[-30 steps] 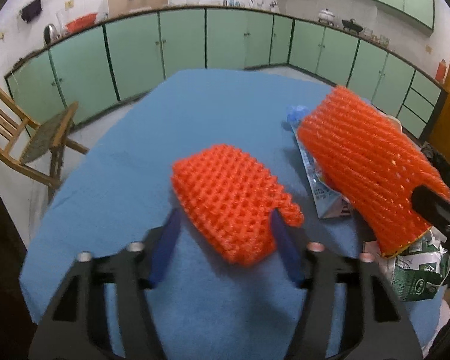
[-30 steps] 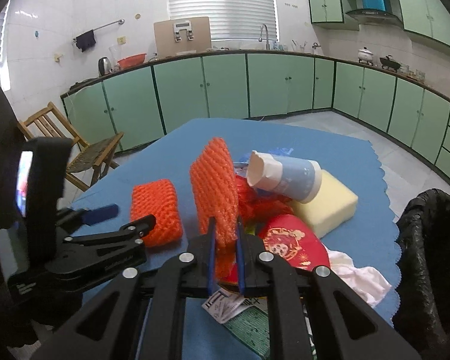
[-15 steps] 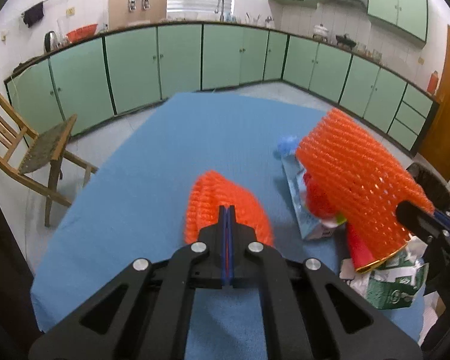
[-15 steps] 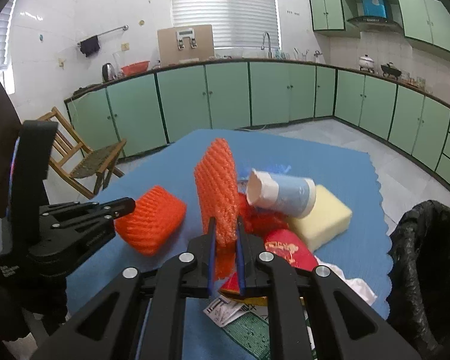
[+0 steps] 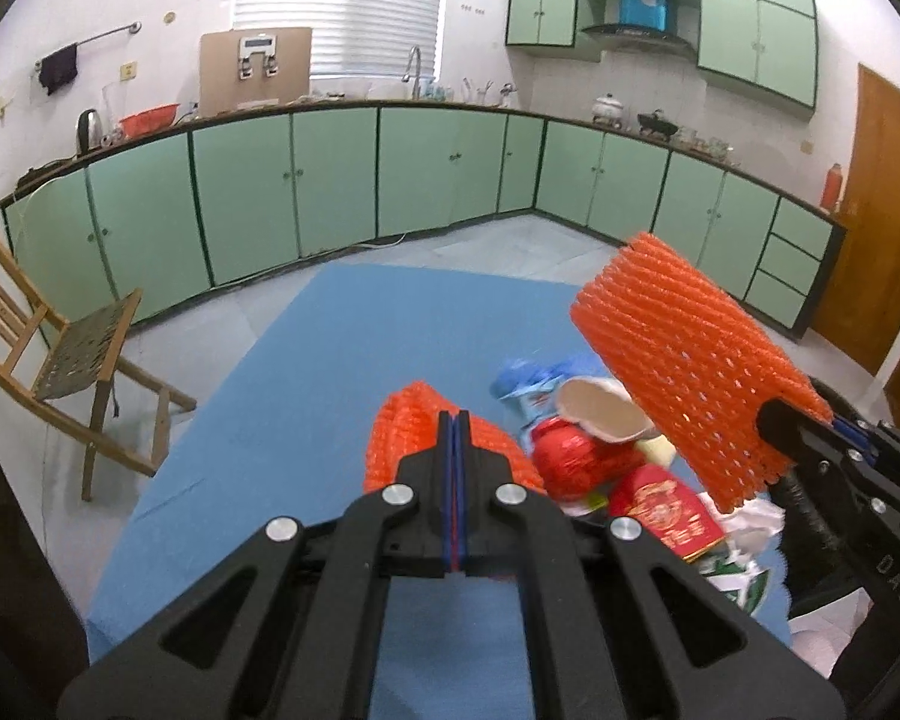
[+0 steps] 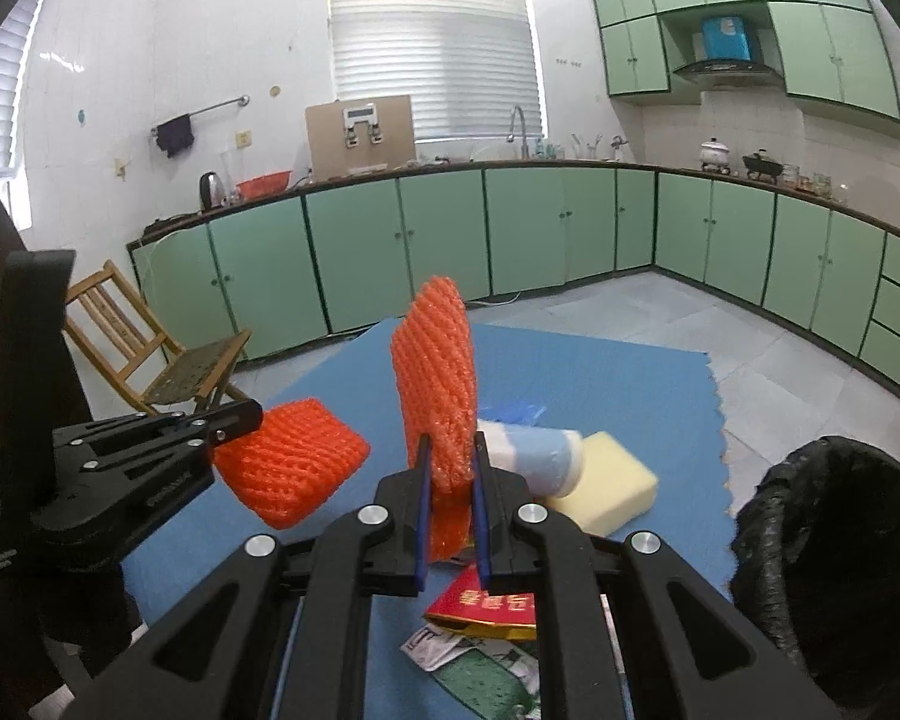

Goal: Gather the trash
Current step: 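Carry both orange foam nets over the bin and release them inside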

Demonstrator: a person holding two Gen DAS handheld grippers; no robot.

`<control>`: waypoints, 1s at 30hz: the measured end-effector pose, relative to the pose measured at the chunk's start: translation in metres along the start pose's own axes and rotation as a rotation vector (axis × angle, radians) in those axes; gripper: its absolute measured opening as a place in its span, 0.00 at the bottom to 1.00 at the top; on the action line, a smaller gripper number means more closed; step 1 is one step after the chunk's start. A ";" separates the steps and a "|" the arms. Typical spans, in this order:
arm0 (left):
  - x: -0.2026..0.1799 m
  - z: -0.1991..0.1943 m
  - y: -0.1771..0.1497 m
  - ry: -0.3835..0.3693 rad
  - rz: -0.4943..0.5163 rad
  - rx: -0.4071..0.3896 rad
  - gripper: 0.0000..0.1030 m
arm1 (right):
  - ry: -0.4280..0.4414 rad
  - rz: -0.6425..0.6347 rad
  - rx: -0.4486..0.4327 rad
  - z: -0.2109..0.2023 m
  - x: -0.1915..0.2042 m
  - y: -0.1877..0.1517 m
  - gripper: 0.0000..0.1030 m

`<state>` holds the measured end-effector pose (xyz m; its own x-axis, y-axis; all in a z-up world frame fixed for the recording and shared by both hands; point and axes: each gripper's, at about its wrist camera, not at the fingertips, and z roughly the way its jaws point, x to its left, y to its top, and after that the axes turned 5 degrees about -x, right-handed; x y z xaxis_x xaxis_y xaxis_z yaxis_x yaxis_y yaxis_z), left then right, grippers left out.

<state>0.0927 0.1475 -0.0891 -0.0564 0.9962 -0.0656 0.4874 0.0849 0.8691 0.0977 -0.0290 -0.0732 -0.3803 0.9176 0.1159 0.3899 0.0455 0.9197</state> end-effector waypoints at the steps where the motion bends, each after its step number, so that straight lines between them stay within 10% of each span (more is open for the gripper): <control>1: -0.004 -0.002 0.003 -0.010 0.004 -0.008 0.00 | -0.008 0.002 -0.003 -0.002 -0.003 0.002 0.11; 30: -0.229 0.020 0.032 -0.424 0.163 -0.072 0.00 | -0.442 0.138 -0.070 -0.099 -0.198 0.007 0.11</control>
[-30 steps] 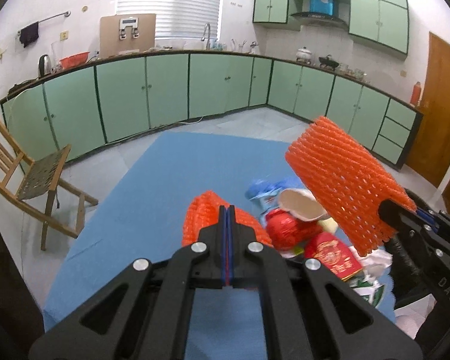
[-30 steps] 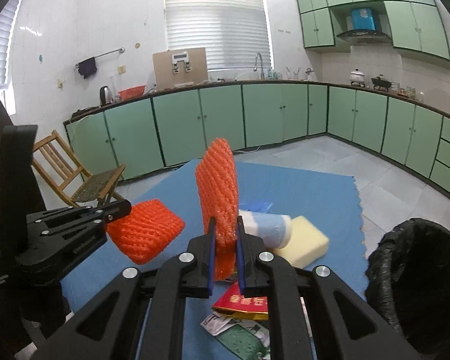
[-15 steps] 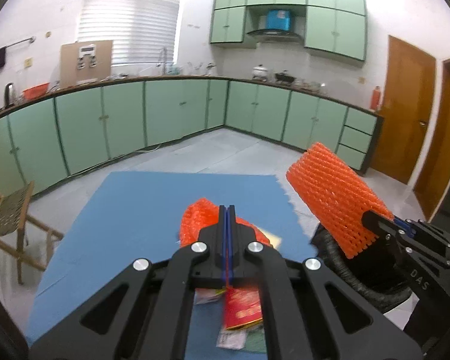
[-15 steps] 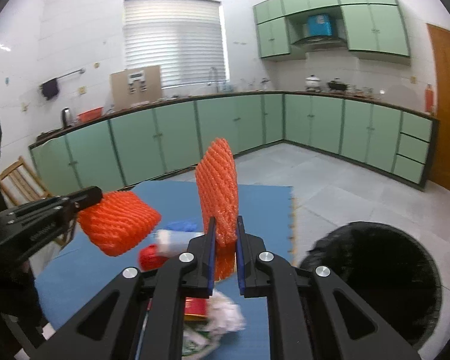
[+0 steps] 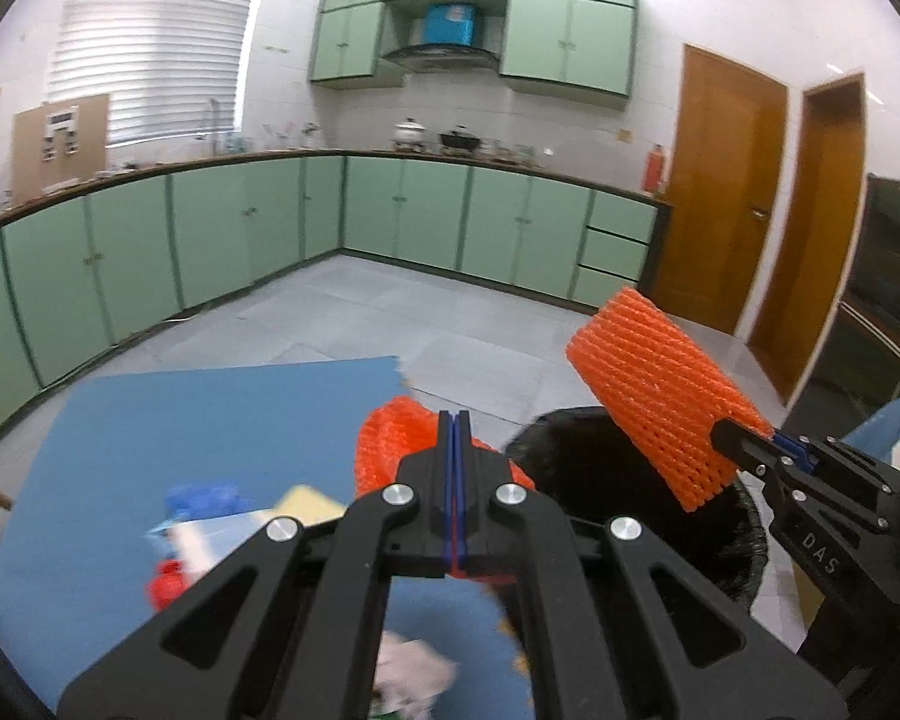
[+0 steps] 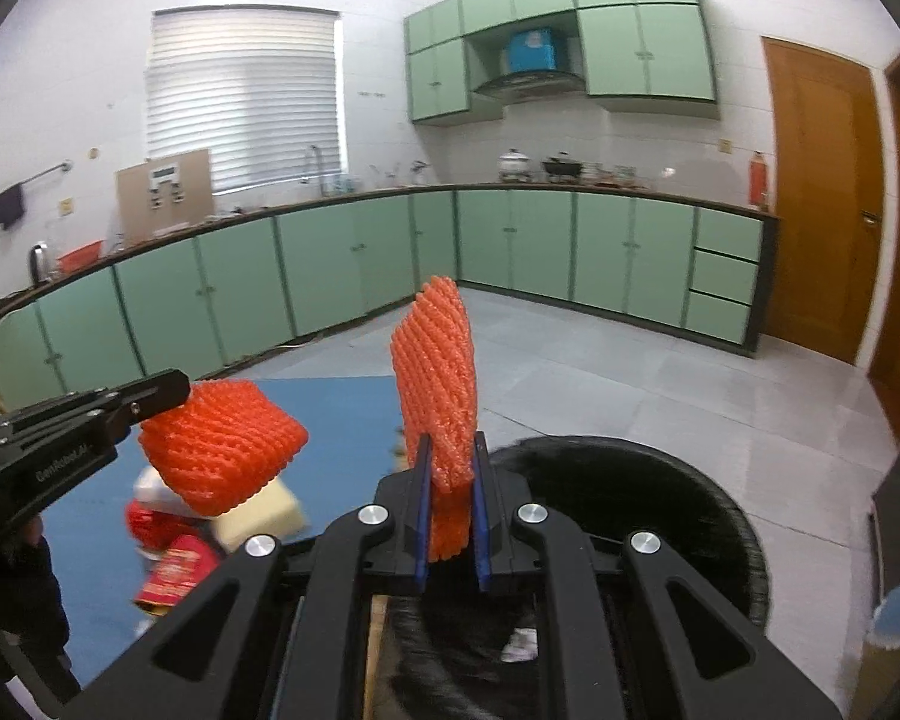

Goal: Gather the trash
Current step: 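Carry both orange foam nets over the bin and release them inside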

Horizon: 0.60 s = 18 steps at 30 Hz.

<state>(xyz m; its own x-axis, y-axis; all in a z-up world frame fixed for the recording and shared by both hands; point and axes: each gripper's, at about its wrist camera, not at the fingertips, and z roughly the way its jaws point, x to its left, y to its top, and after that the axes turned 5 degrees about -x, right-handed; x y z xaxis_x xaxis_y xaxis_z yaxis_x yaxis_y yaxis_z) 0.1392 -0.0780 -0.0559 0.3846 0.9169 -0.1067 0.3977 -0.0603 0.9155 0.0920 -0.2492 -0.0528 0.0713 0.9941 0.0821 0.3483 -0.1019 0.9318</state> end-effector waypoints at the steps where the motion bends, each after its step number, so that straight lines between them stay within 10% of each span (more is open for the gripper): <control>1: -0.010 0.008 -0.001 -0.019 0.005 0.006 0.00 | -0.012 0.005 0.004 0.002 -0.006 -0.001 0.11; 18: -0.098 0.125 -0.044 -0.180 0.089 0.158 0.00 | -0.167 0.087 0.141 0.041 -0.111 -0.060 0.12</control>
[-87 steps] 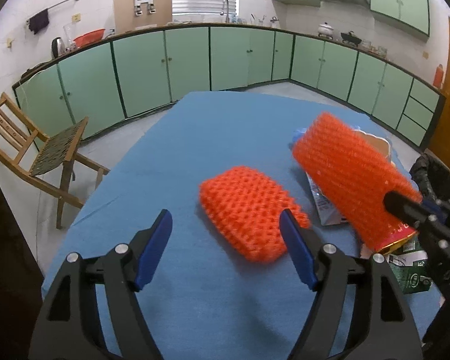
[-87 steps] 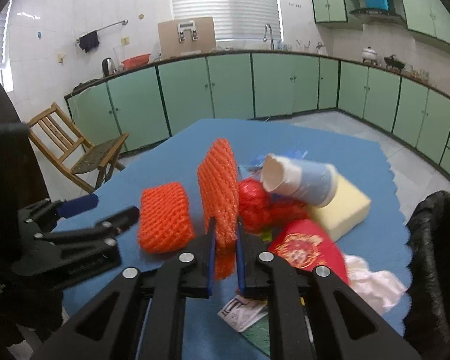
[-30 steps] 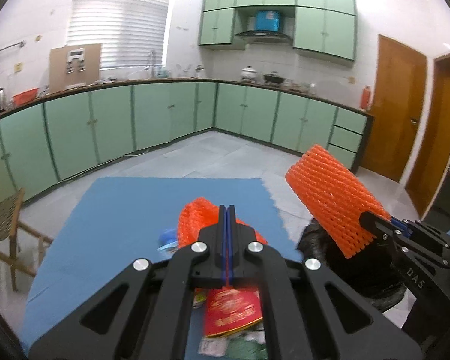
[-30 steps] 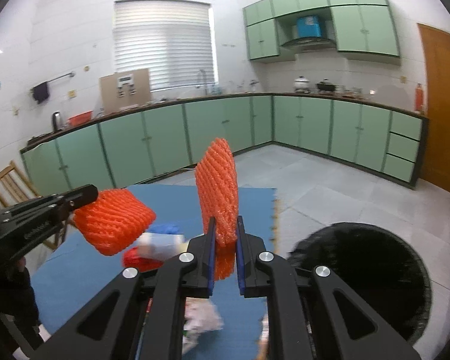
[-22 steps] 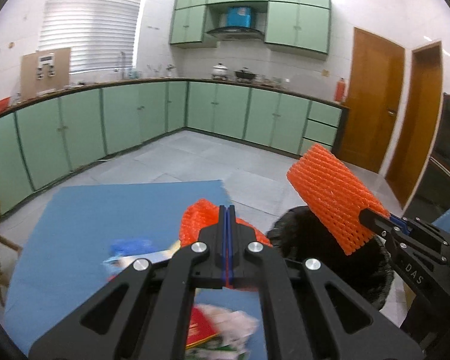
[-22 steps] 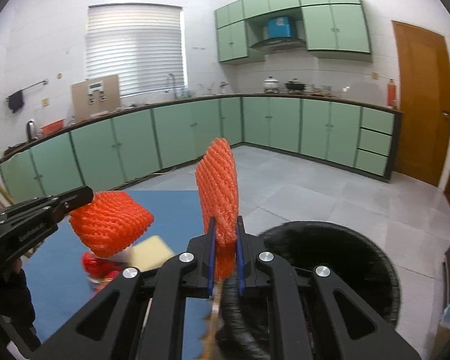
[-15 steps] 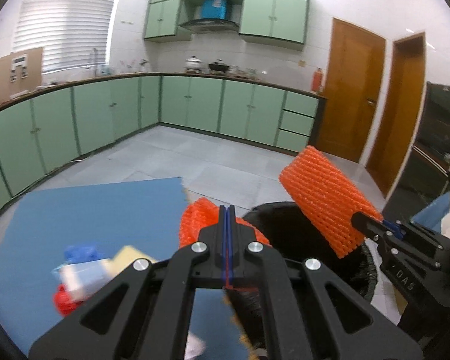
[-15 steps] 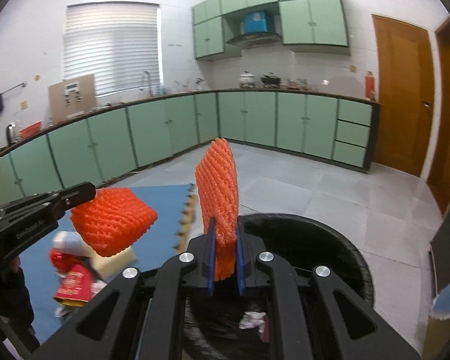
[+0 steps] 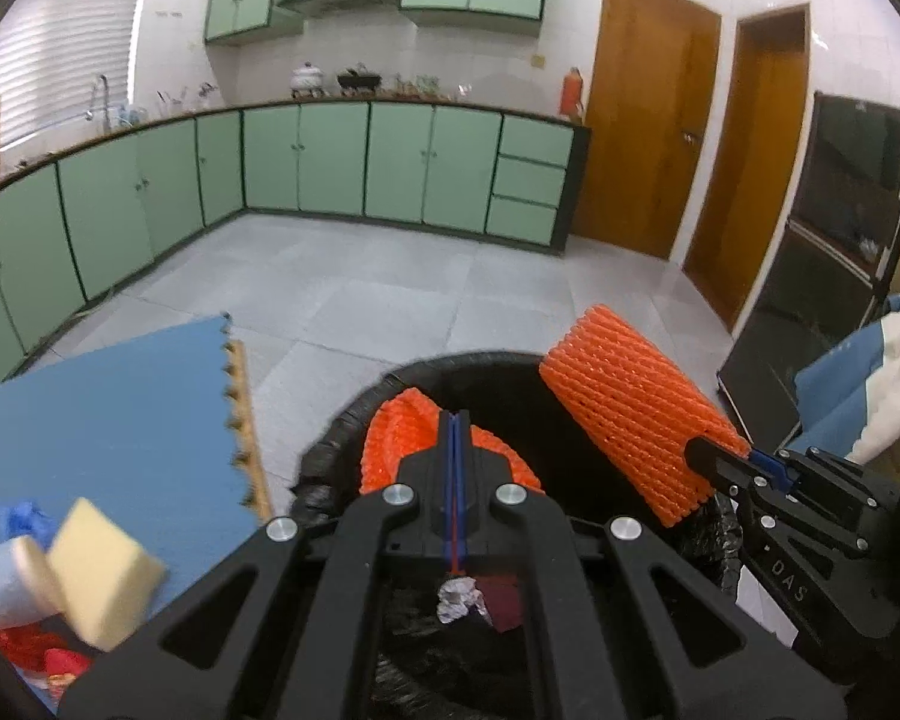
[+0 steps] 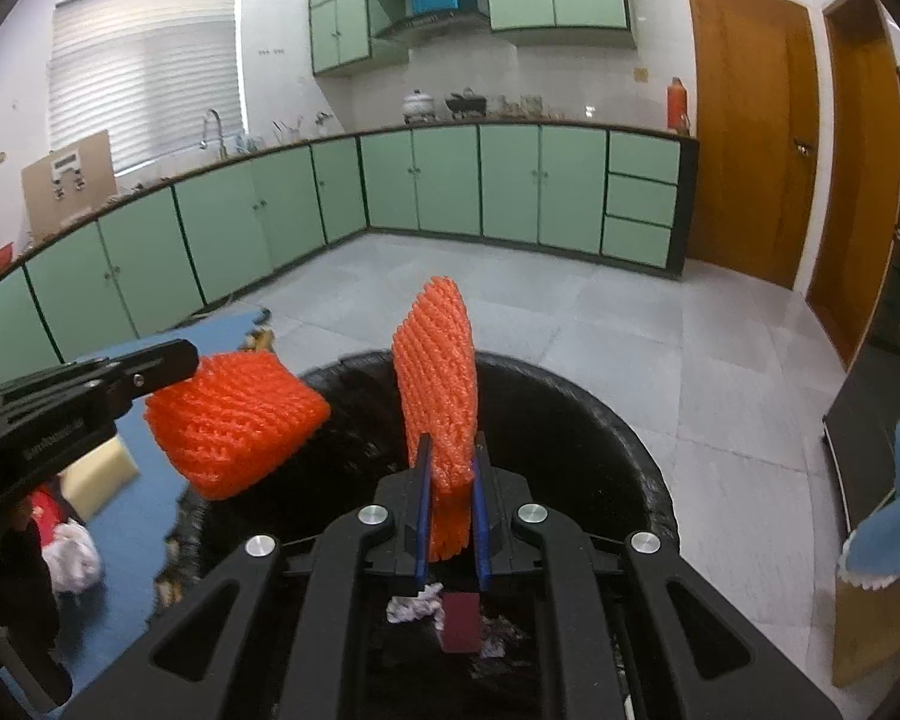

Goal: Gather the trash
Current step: 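Carry both orange foam nets over the bin and release them inside, then grasp the red paper packet with the left gripper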

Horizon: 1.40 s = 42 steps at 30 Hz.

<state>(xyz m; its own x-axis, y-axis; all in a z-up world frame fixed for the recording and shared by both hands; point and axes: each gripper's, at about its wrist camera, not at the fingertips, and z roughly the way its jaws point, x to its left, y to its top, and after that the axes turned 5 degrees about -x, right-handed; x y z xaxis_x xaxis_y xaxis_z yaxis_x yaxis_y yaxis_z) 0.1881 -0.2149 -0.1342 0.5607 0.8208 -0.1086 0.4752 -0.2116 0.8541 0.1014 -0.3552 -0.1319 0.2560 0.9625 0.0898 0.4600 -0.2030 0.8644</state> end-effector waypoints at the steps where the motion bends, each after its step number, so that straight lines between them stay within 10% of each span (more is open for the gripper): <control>1: -0.003 0.008 -0.003 -0.012 0.001 0.017 0.00 | -0.001 0.000 0.009 0.002 -0.003 -0.002 0.12; 5: 0.003 0.020 -0.005 -0.045 -0.013 0.049 0.04 | -0.024 0.013 0.043 0.011 -0.014 -0.013 0.18; 16: 0.027 -0.007 -0.005 0.008 -0.037 0.021 0.57 | -0.088 0.057 0.012 -0.006 -0.016 -0.016 0.91; 42: 0.203 -0.220 -0.063 0.491 -0.143 -0.069 0.68 | 0.231 -0.065 -0.082 -0.053 0.179 -0.006 0.94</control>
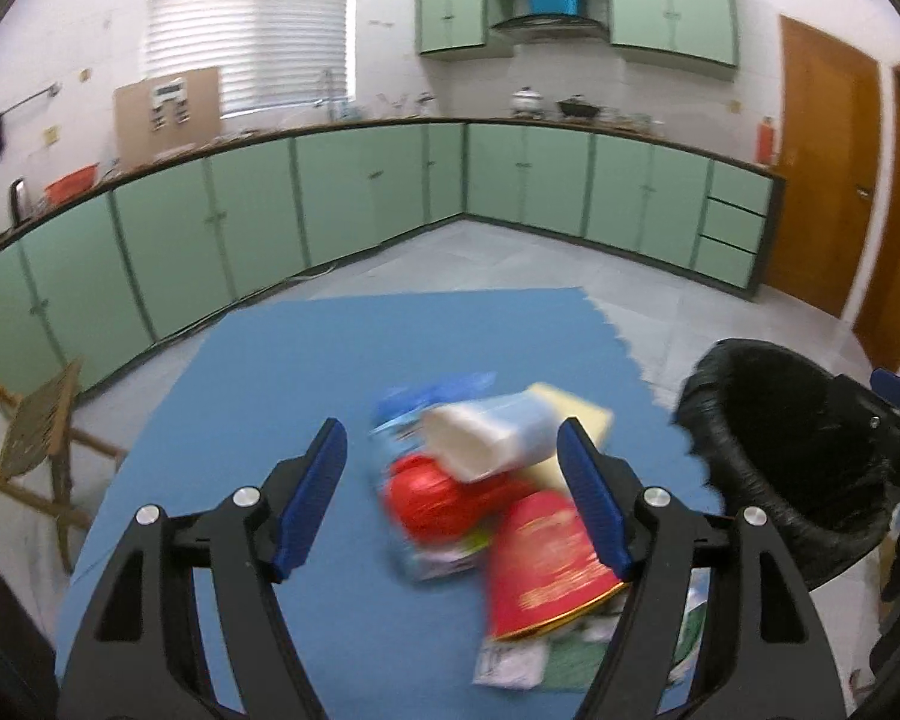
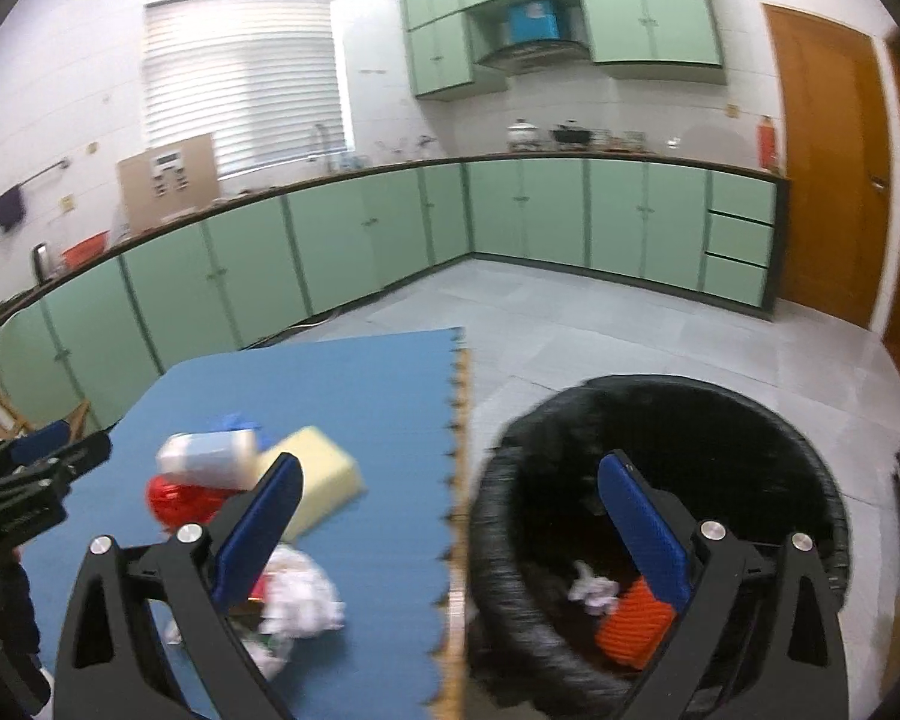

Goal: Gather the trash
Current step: 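Grasp the red paper packet with the left gripper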

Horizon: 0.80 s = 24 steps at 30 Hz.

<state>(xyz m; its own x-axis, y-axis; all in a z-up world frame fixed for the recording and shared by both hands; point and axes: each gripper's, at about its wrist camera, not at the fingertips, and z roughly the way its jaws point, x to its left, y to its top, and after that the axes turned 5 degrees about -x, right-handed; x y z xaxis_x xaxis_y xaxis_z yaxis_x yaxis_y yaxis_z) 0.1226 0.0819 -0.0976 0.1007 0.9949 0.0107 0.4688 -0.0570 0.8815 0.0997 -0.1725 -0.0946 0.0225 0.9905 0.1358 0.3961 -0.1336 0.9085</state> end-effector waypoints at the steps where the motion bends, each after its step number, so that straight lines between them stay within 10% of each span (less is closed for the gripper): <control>1: 0.008 -0.002 -0.003 0.015 -0.005 0.005 0.68 | 0.013 -0.005 0.001 0.001 0.007 -0.001 0.94; 24: 0.000 0.022 -0.060 -0.075 -0.014 0.145 0.63 | 0.036 -0.086 0.088 0.010 0.035 -0.047 0.85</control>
<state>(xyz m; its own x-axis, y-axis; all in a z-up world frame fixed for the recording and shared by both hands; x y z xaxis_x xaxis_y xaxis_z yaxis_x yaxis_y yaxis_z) 0.1133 0.0834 -0.1611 0.1555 0.9870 -0.0412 0.5915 -0.0596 0.8041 0.0907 -0.1316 -0.1363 -0.0472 0.9961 0.0739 0.4746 -0.0427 0.8792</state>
